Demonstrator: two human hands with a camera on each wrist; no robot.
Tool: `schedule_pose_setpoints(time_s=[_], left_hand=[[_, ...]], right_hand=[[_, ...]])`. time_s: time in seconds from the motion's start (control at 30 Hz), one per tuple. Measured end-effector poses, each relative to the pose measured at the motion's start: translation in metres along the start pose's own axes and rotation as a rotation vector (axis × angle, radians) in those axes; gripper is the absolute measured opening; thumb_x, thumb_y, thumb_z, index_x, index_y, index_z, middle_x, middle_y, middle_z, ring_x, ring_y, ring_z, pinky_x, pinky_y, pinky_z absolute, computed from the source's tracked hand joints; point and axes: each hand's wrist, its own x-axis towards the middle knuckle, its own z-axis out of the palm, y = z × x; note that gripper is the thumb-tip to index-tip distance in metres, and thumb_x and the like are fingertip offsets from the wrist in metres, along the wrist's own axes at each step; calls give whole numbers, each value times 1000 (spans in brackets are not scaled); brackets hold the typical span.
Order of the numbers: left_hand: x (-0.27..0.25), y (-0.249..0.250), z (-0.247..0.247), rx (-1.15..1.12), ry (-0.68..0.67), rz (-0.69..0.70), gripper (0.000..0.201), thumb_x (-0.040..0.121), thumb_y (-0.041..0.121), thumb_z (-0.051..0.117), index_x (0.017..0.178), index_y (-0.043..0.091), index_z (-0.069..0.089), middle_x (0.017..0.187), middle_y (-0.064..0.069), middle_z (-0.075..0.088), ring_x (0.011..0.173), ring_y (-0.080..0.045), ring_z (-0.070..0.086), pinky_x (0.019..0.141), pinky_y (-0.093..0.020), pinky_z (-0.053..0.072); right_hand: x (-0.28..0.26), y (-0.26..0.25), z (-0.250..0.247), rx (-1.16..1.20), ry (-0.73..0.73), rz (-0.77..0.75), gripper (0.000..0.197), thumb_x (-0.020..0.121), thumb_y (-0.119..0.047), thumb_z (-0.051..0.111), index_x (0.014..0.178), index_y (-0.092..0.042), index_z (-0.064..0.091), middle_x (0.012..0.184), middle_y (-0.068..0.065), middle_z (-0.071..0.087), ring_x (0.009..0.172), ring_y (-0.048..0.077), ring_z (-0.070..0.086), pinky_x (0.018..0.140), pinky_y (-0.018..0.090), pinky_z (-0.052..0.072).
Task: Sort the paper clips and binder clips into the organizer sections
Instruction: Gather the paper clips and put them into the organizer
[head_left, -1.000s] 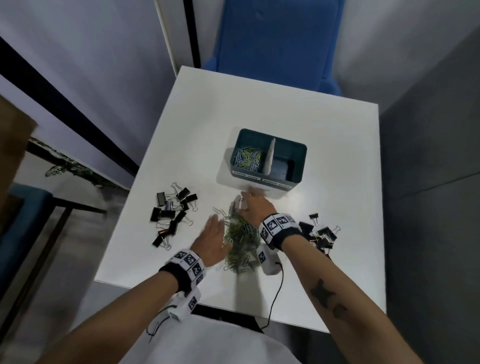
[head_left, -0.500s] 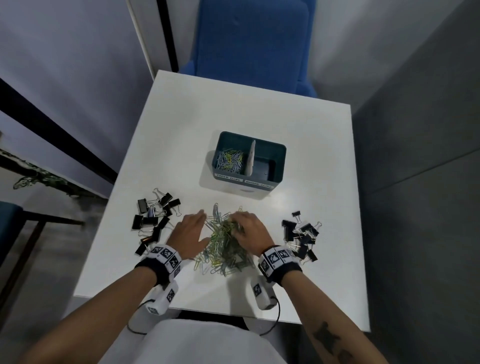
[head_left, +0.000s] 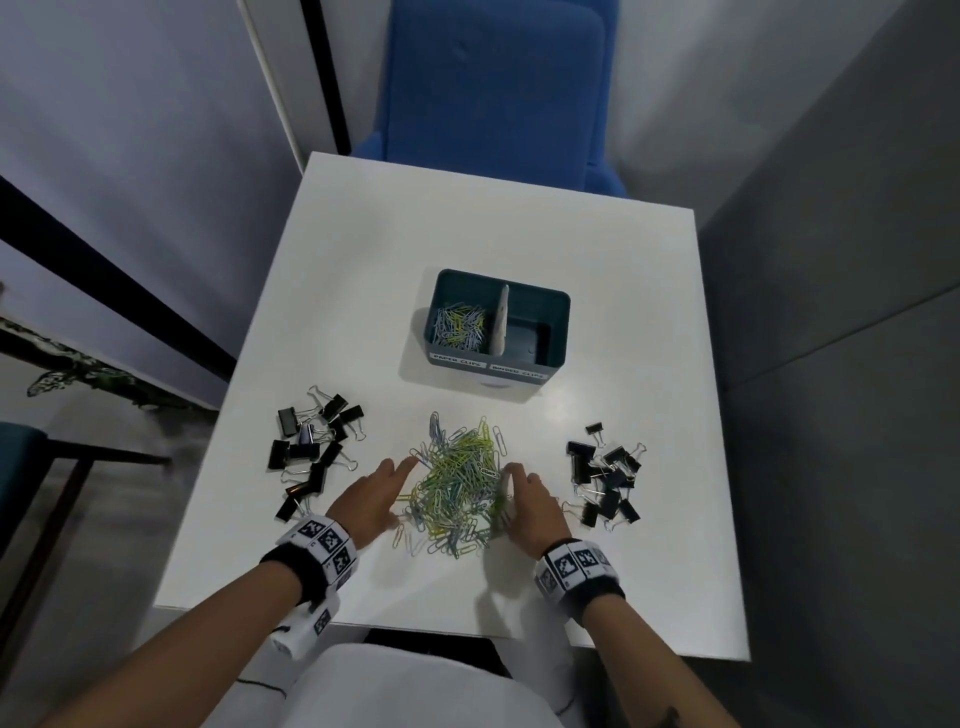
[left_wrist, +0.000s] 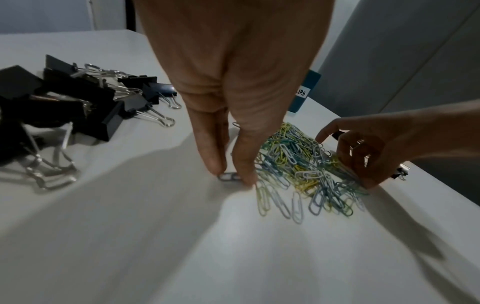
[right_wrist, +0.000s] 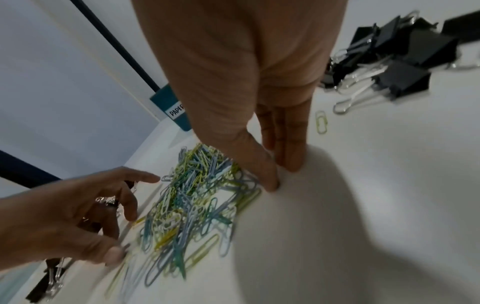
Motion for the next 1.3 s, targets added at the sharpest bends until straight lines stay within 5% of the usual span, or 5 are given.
schedule_pose_setpoints(time_s=[0.23, 0.47, 0.7, 0.87, 1.3], left_hand=[[15, 21, -3, -338, 215, -43, 62, 78, 10, 74, 130, 20, 43, 100, -6, 56, 92, -27, 59, 77, -36, 49], [6, 35, 2, 79, 17, 21, 128, 59, 33, 88, 150, 28, -2, 143, -10, 19, 116, -29, 45, 77, -40, 52], [27, 33, -2, 15, 138, 100, 77, 70, 9, 79, 135, 20, 38, 116, -7, 50, 80, -23, 61, 63, -29, 47], [29, 30, -13, -145, 156, 41, 21, 73, 2, 67, 85, 15, 54, 82, 1, 57, 77, -25, 58, 65, -32, 43], [11, 45, -97, -505, 430, 107, 18, 77, 6, 76, 74, 21, 67, 68, 10, 65, 63, -2, 59, 60, -11, 45]], right_hand=[[13, -7, 2, 259, 143, 47, 51, 74, -2, 69, 110, -28, 45, 92, 4, 61, 80, 22, 62, 63, 33, 53], [3, -17, -12, -38, -2, -94, 118, 54, -26, 91, 147, -34, 18, 135, 5, 31, 117, 24, 40, 84, 43, 54], [18, -31, -18, -85, 96, -121, 69, 75, -17, 76, 133, -33, 43, 123, 7, 41, 106, 27, 51, 83, 40, 55], [25, -30, -24, 22, 102, -81, 37, 78, -14, 74, 112, -21, 63, 116, 7, 51, 98, 30, 58, 86, 35, 52], [17, -9, -39, 191, 192, -193, 13, 81, -9, 74, 92, -17, 78, 85, 0, 76, 69, 3, 63, 67, 7, 48]])
